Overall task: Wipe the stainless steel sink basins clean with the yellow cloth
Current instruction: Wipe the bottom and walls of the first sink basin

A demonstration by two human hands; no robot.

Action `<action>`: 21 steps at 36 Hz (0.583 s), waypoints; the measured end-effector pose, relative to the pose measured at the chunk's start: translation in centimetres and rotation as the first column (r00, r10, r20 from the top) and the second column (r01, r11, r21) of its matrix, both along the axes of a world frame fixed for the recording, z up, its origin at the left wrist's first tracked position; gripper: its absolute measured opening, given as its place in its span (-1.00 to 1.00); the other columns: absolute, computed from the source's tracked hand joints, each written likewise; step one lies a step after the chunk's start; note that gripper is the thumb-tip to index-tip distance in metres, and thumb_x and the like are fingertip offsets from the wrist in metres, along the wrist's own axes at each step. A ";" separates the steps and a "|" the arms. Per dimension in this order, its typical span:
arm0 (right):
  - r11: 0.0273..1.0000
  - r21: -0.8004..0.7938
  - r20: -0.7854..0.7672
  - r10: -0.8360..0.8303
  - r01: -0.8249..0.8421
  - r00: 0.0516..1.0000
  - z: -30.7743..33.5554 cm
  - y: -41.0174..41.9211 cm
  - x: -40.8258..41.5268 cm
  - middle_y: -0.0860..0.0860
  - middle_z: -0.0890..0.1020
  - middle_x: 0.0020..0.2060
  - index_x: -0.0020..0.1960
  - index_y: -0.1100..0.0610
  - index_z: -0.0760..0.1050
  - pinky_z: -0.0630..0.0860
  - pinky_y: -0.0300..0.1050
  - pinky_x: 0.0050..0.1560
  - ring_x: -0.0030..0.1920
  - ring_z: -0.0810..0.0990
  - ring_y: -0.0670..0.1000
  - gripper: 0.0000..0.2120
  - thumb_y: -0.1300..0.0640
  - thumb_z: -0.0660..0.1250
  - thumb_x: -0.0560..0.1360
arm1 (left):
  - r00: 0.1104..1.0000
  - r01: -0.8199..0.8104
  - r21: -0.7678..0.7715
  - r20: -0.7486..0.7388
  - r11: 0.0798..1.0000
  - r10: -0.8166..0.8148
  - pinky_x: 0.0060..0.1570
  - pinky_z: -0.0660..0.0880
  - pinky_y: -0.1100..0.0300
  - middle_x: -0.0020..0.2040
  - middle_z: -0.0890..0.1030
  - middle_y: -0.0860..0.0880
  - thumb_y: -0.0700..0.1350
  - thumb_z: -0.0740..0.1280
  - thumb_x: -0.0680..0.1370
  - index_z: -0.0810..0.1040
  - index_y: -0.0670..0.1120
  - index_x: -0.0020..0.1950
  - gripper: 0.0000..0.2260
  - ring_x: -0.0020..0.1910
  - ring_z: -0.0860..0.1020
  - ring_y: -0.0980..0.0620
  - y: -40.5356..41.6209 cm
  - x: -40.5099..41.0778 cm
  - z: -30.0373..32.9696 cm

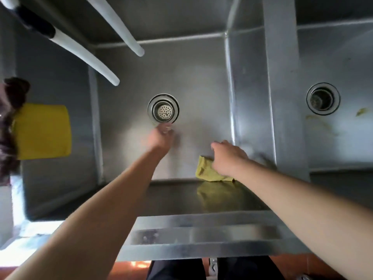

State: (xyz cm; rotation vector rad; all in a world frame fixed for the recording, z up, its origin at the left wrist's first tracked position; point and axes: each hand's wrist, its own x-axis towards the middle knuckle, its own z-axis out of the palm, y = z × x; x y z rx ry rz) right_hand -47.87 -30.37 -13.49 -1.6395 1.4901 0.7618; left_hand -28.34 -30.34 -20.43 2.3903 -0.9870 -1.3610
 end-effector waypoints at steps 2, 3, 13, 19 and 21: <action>0.998 0.070 -0.109 0.000 0.007 0.994 -1.8 1.3 0.6 0.12 0.45 0.33 0.36 0.09 0.38 0.49 0.09 0.24 0.32 0.48 0.23 -0.59 0.10 0.20 0.52 | 0.980 -0.008 0.005 0.201 1.000 0.007 0.22 0.48 0.06 0.32 0.52 -0.12 -0.05 0.31 0.53 0.42 0.03 0.42 -0.56 0.28 0.49 -0.15 0.9 3.5 -1.5; 0.996 0.091 -0.148 0.003 0.010 0.989 -2.8 1.8 1.0 0.14 0.43 0.38 0.41 0.10 0.36 0.47 0.12 0.28 0.36 0.45 0.24 -0.56 0.09 0.19 0.53 | 0.965 -0.019 0.033 0.262 0.999 0.009 0.36 0.37 -0.04 0.44 0.41 -0.11 -0.01 0.30 0.52 0.32 0.05 0.49 -0.47 0.41 0.36 -0.15 1.3 4.8 -2.0; 0.949 0.134 -0.275 0.312 -0.285 0.909 -8.8 4.3 2.9 0.14 0.53 0.31 0.34 0.10 0.48 0.50 0.25 0.17 0.30 0.49 0.26 -0.61 0.31 0.20 0.55 | 0.919 -0.070 0.178 0.394 0.981 -0.006 0.54 -0.07 -0.12 0.63 -0.12 0.00 0.11 0.14 0.56 -0.02 0.15 0.60 -0.37 0.60 -0.11 -0.11 3.6 5.4 -4.7; 0.993 0.092 -0.212 0.090 -0.072 0.973 -8.3 2.9 2.4 0.08 0.57 0.28 0.29 0.03 0.50 0.51 0.01 0.19 0.27 0.55 0.17 -0.67 0.02 0.22 0.56 | 0.937 0.003 0.205 0.340 0.979 -0.074 0.54 -0.06 -0.13 0.62 -0.19 0.04 0.07 0.30 0.51 -0.09 0.20 0.59 -0.23 0.60 -0.16 -0.10 3.0 5.6 -5.1; 0.978 -0.014 -0.141 -0.207 0.207 0.968 -7.9 1.3 1.7 0.11 0.59 0.24 0.25 0.03 0.45 0.49 -0.01 0.13 0.23 0.57 0.19 -0.67 -0.10 0.18 0.57 | 0.937 -0.024 0.199 0.347 0.980 -0.047 0.54 -0.04 -0.12 0.63 -0.18 0.02 0.08 0.32 0.51 -0.08 0.19 0.60 -0.22 0.60 -0.14 -0.11 2.0 6.4 -5.0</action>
